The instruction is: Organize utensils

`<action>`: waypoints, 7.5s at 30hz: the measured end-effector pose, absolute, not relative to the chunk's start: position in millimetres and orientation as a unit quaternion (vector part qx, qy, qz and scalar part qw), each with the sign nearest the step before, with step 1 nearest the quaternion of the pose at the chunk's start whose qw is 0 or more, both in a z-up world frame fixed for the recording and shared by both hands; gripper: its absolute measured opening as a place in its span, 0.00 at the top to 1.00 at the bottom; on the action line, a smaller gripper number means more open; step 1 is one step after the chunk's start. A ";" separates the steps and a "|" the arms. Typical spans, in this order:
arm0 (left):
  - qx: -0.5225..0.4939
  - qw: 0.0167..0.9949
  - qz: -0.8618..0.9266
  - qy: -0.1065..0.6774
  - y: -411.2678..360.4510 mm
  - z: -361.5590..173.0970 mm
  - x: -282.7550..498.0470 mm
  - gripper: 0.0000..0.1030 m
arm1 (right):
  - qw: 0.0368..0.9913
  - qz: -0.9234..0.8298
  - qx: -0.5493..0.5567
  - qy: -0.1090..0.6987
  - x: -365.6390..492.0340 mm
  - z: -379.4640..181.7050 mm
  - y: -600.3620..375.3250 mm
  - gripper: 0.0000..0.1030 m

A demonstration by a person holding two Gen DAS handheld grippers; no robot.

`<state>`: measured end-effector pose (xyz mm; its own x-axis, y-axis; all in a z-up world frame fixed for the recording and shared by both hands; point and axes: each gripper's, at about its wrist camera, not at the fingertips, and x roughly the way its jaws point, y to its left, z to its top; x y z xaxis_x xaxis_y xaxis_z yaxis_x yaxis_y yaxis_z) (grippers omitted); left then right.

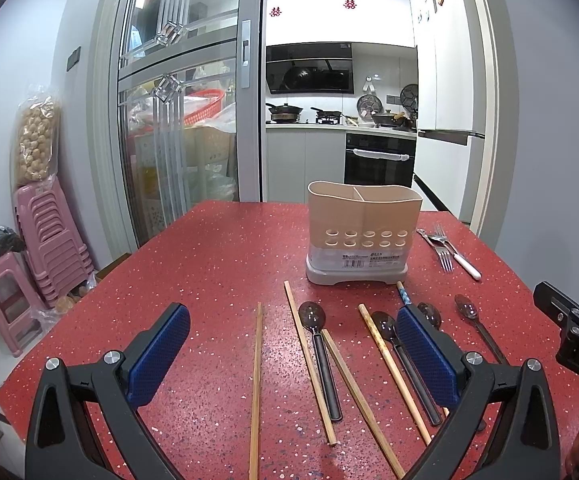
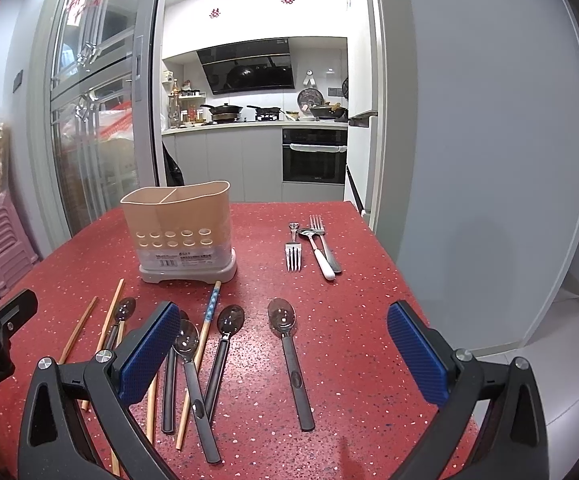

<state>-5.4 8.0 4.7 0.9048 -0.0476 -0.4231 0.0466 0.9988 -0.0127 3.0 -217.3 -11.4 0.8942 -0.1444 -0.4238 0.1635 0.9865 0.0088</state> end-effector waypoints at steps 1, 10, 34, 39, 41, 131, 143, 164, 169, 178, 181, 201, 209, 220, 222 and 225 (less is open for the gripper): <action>-0.001 0.976 -0.024 0.218 8.4 4.5 -4.7 0.00 | 0.973 -0.078 0.021 0.216 3.5 -11.5 -216.8 0.00; -0.005 0.975 -0.023 0.223 9.8 3.9 -1.0 0.00 | 0.973 -0.076 0.021 0.218 5.6 -12.4 -217.4 0.00; -0.010 0.936 -0.038 0.349 26.1 -14.0 53.4 0.00 | 0.937 -0.005 0.037 0.346 65.1 -23.8 -240.3 0.00; 0.020 0.913 -0.027 0.407 31.6 -27.9 91.1 0.00 | 0.904 0.000 0.028 0.427 106.3 -36.7 -258.7 0.00; 0.026 0.903 -0.023 0.428 33.3 -35.7 106.1 0.00 | 0.886 0.000 0.026 0.463 123.4 -46.2 -265.1 0.00; -0.078 0.963 -0.123 0.226 -16.5 131.0 274.2 0.70 | 0.939 0.114 0.089 0.313 309.6 103.8 -205.0 0.70; -0.033 0.959 -0.103 0.263 -31.8 75.2 280.8 0.70 | 0.938 0.114 0.049 0.324 310.9 52.4 -191.7 0.70; -0.016 0.951 -0.068 0.300 -22.5 62.8 256.6 0.69 | 0.926 0.126 0.067 0.350 294.3 56.9 -200.3 0.34; -0.025 0.946 -0.062 0.316 -8.9 65.7 233.8 0.69 | 0.930 0.139 0.081 0.332 266.5 74.8 -212.5 0.22; -0.047 0.933 -0.048 0.354 20.2 38.3 182.9 0.69 | 0.924 0.145 0.117 0.334 210.3 72.5 -233.6 0.17; -0.059 0.926 -0.049 0.371 24.8 24.1 168.6 0.69 | 0.913 0.141 0.136 0.359 197.7 55.2 -241.1 0.17; -0.048 0.909 -0.004 0.415 30.4 -55.4 129.0 0.00 | 0.849 0.120 0.170 0.486 153.8 -45.6 -254.9 0.00; -0.058 0.883 0.009 0.466 34.4 -103.6 154.2 0.00 | 0.837 0.094 0.147 0.518 155.5 -59.7 -247.8 0.00; -0.049 0.866 0.003 0.497 33.9 -135.8 187.4 0.00 | 0.826 0.055 0.112 0.550 171.7 -73.7 -242.3 0.00; -0.050 0.863 0.001 0.502 33.6 -136.5 195.9 0.00 | 0.825 0.051 0.107 0.553 173.2 -74.5 -240.8 0.02; -0.046 0.860 0.000 0.508 33.6 -140.4 202.9 0.00 | 0.823 0.045 0.098 0.557 175.7 -76.8 -237.5 0.08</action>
<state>202.9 33.6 -140.4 0.4843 -0.0467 -0.8737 -0.0476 0.9957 -0.0796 175.7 -237.5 -76.8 0.3750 0.1830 -0.9088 0.0349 0.9768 0.2111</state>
